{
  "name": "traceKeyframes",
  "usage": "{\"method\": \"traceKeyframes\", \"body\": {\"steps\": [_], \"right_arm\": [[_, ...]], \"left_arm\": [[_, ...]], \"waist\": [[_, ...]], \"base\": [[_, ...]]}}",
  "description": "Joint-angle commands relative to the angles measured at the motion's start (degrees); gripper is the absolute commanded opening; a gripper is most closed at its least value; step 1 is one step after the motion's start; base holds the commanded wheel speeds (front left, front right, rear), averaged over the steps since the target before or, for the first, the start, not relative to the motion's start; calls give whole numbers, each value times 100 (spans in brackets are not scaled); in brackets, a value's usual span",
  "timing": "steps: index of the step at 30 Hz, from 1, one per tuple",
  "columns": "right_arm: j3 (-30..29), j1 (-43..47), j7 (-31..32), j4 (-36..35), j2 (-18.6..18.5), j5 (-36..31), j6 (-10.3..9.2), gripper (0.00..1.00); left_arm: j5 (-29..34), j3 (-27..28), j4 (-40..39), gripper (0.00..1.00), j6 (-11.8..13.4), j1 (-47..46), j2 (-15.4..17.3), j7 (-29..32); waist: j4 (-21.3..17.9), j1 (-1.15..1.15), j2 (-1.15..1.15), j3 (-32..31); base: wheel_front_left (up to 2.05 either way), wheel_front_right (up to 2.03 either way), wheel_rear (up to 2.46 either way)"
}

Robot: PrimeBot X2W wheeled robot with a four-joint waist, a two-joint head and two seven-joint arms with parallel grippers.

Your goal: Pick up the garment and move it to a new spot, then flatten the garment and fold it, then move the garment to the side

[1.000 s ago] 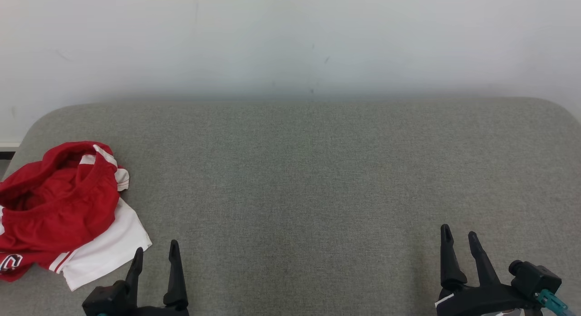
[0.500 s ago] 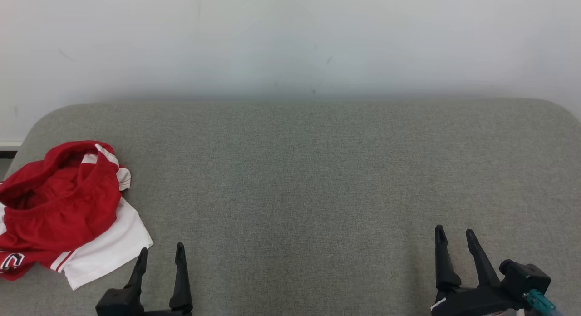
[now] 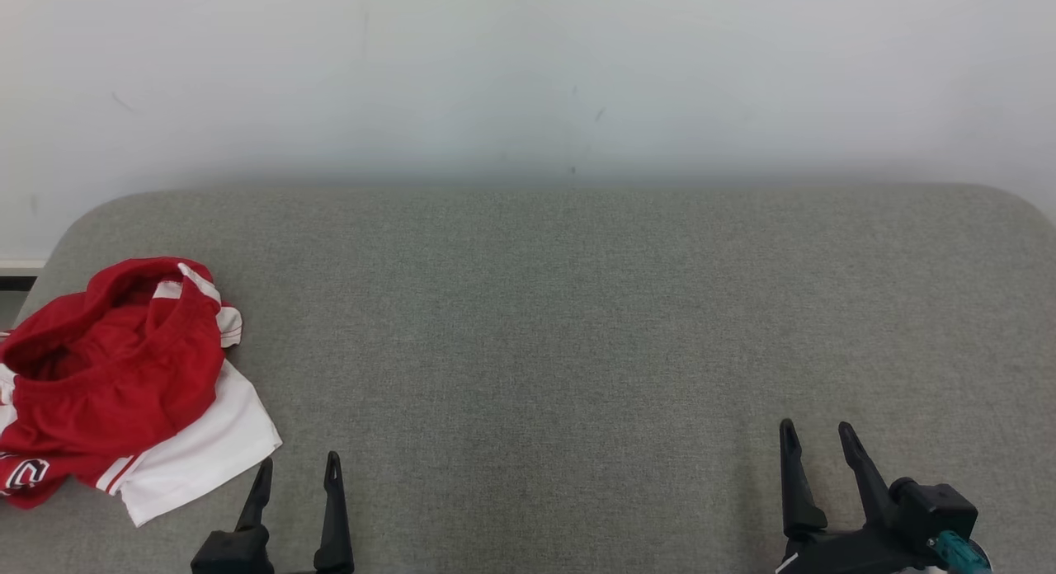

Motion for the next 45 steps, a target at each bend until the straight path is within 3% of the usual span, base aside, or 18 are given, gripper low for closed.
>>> {"method": "traceKeyframes", "body": {"steps": [1, 14, 31, 37, 45], "right_arm": [[14, -42, -34, 7, -2, -114, -11, 100], [5, -37, -170, 60, -1, -662, -12, 100], [-7, 35, -168, 3, -1, -624, -12, 100], [23, 70, -161, -25, -1, -576, -12, 100], [44, 108, -159, -40, 0, -514, -12, 100]], "left_arm": [[128, 3, 14, 100, -26, -61, -17, -45], [587, -3, 56, 100, -5, -4, -63, -179], [540, 76, 116, 100, -50, 1, -92, -170], [536, 120, 93, 100, -11, -39, -96, -170], [551, 223, 112, 100, 0, 34, -96, -170]], "waist": [[6, 0, 0, -8], [35, 0, 0, -67], [81, 0, 0, -77], [297, 0, 0, -69], [978, 0, 0, -118]], "base": [[0, 0, 0], [0, 0, 0], [0, 0, 0], [0, 0, 0], [0, 0, 0]]}}
